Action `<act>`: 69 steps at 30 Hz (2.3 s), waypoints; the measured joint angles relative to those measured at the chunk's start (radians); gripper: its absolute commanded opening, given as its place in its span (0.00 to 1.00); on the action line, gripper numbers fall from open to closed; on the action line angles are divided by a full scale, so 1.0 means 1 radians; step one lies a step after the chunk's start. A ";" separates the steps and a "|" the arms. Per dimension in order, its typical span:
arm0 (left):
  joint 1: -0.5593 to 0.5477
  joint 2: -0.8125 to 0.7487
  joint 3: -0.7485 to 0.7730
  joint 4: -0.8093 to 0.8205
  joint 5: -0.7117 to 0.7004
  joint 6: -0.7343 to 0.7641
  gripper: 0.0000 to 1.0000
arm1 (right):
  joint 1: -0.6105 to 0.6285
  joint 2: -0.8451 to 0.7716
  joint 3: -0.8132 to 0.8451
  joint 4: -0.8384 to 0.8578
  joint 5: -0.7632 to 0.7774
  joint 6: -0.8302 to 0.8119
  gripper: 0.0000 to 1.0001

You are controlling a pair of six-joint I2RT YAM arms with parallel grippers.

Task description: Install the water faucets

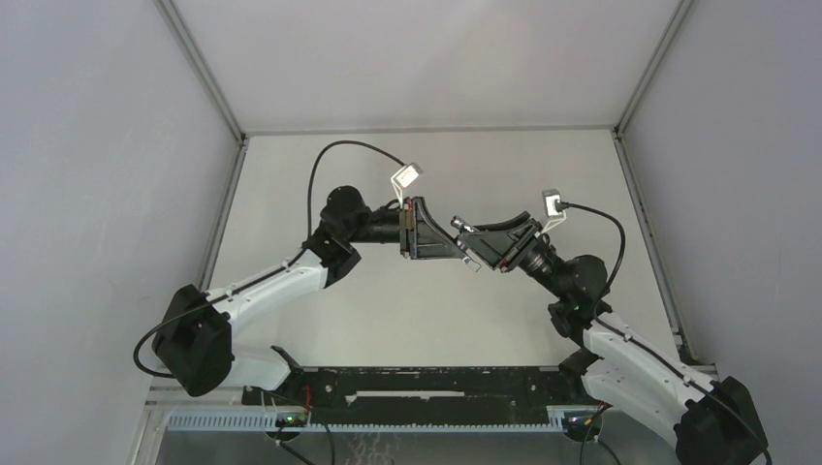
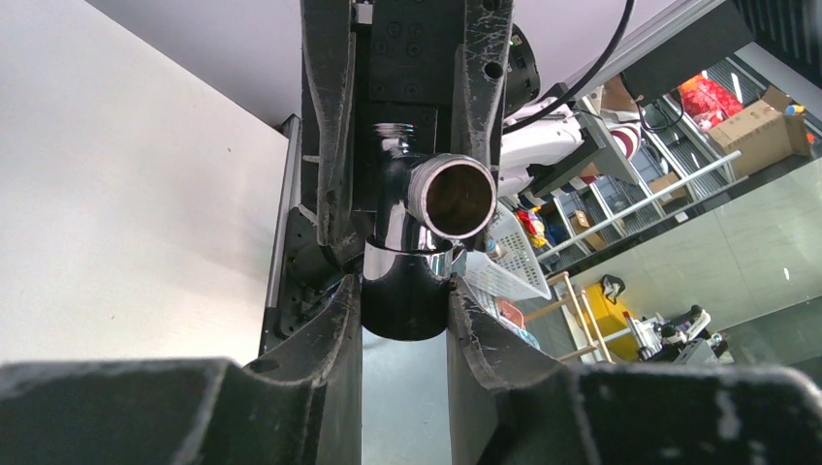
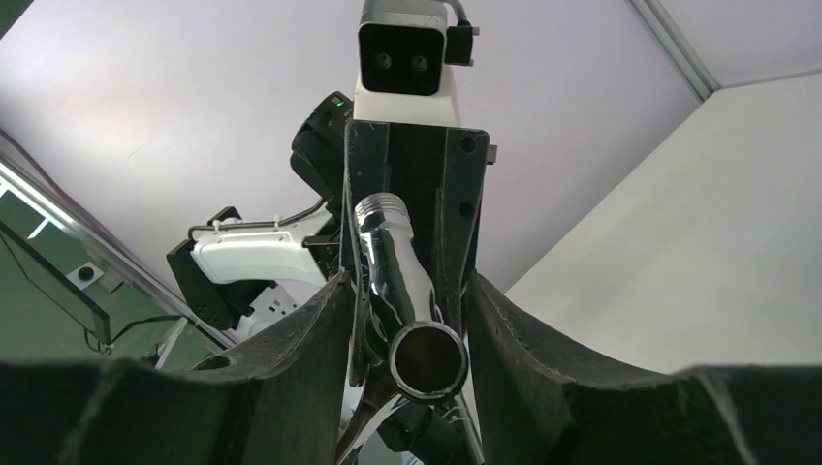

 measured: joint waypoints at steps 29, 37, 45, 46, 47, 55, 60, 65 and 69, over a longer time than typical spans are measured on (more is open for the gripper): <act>0.000 -0.002 0.000 0.063 0.026 -0.038 0.00 | 0.026 0.089 -0.007 0.215 0.011 0.026 0.54; 0.000 -0.002 0.000 0.066 0.027 -0.045 0.00 | 0.026 0.111 -0.007 0.238 0.009 0.038 0.53; 0.000 -0.002 0.000 0.068 0.041 -0.046 0.00 | 0.027 0.124 -0.007 0.291 0.007 0.034 0.49; 0.000 -0.002 0.000 0.068 0.045 -0.046 0.00 | 0.028 0.126 -0.007 0.301 0.006 0.032 0.49; 0.000 -0.002 0.000 0.068 0.045 -0.046 0.00 | 0.029 0.129 -0.007 0.310 0.005 0.030 0.48; 0.000 -0.002 0.000 0.068 0.048 -0.053 0.00 | 0.040 0.167 -0.006 0.364 -0.015 0.021 0.34; 0.000 -0.002 0.000 0.069 0.056 -0.057 0.00 | 0.041 0.180 -0.006 0.377 -0.018 0.017 0.24; 0.000 -0.002 0.000 0.069 0.056 -0.060 0.00 | 0.041 0.180 -0.006 0.378 -0.018 0.018 0.35; 0.000 -0.002 0.000 0.070 0.056 -0.061 0.00 | 0.042 0.180 -0.006 0.379 -0.018 0.018 0.15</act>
